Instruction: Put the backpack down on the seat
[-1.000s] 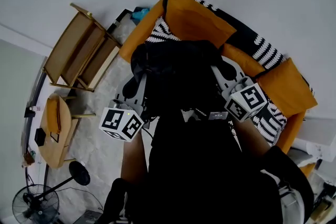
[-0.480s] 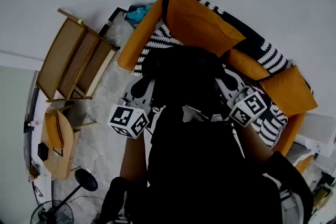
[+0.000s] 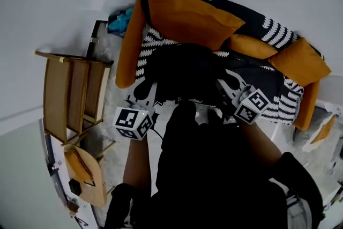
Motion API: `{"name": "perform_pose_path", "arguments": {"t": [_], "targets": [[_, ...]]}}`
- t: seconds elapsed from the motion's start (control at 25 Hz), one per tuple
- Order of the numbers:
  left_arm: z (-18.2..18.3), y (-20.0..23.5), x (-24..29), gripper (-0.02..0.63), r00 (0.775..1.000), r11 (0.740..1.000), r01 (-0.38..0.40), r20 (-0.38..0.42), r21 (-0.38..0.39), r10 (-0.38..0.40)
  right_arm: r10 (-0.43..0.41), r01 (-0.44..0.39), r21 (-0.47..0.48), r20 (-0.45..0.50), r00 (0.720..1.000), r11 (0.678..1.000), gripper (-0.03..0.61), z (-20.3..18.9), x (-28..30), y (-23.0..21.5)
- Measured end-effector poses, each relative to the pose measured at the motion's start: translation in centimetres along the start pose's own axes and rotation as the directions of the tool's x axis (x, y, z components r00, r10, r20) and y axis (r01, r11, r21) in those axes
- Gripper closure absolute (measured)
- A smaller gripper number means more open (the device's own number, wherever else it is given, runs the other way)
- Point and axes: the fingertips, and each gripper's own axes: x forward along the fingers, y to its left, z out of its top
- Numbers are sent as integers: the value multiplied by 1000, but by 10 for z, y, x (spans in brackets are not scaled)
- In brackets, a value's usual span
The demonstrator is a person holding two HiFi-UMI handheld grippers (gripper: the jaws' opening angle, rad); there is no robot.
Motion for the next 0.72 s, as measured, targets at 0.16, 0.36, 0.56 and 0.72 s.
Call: {"name": "perform_pose_path", "arguments": {"t": [0.16, 0.36, 0.56, 0.72], "targets": [[-11, 11, 36, 574, 993, 996, 84, -84, 10, -82, -78, 76, 44, 24, 997, 996, 534, -12, 2, -22], [-23, 19, 81, 572, 971, 984, 177, -167, 31, -170, -188, 181, 109, 56, 980, 977, 534, -27, 1, -51], [-37, 28, 123, 572, 948, 970, 241, -224, 33, -228, -255, 241, 157, 76, 964, 958, 534, -39, 5, -78], [-56, 27, 151, 572, 920, 955, 292, -286, 46, -268, -320, 301, 200, 75, 944, 933, 534, -55, 2, -107]]}}
